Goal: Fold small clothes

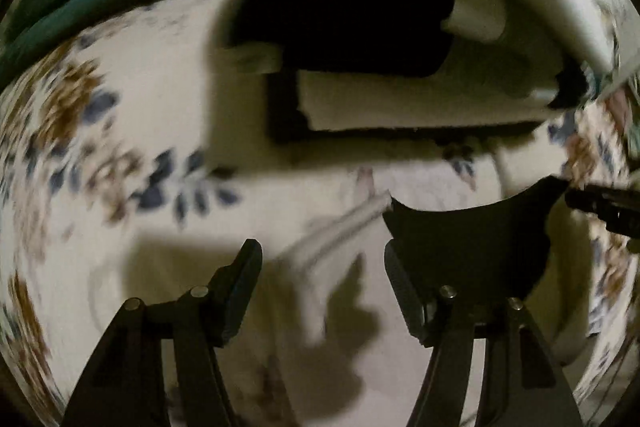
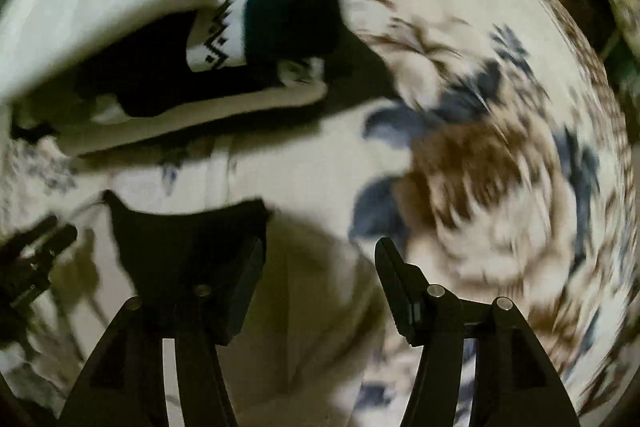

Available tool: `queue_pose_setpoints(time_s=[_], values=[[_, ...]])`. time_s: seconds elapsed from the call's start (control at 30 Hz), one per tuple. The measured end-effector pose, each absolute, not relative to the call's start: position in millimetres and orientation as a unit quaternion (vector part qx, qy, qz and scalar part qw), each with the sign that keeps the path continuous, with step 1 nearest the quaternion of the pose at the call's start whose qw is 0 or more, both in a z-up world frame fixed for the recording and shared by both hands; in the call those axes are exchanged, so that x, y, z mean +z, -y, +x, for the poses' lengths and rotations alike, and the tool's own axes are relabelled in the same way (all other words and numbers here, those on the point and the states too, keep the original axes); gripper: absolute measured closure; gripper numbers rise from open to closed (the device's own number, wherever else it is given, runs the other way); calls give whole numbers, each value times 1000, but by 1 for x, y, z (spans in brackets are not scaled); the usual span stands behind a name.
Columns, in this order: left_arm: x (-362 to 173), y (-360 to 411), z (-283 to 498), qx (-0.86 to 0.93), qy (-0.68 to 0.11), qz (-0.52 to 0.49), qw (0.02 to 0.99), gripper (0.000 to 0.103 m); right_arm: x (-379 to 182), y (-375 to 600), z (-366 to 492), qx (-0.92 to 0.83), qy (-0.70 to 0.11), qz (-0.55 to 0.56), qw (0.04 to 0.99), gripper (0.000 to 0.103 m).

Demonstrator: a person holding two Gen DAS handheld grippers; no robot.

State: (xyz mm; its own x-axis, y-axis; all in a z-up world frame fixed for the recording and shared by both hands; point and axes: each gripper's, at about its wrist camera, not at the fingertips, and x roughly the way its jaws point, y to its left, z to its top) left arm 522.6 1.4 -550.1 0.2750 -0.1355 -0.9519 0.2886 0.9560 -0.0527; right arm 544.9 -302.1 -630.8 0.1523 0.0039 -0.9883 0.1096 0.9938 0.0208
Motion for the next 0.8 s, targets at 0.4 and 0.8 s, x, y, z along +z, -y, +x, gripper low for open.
queue_pose_setpoints(time_s=[0.4, 0.8], values=[[-520, -15, 488, -179, -537, 59, 822, 100, -593, 297, 526, -29, -618, 58, 783, 98], [-446, -54, 356, -141, -511, -25, 848, 100, -526, 272, 388, -1, -579, 106, 809, 98]])
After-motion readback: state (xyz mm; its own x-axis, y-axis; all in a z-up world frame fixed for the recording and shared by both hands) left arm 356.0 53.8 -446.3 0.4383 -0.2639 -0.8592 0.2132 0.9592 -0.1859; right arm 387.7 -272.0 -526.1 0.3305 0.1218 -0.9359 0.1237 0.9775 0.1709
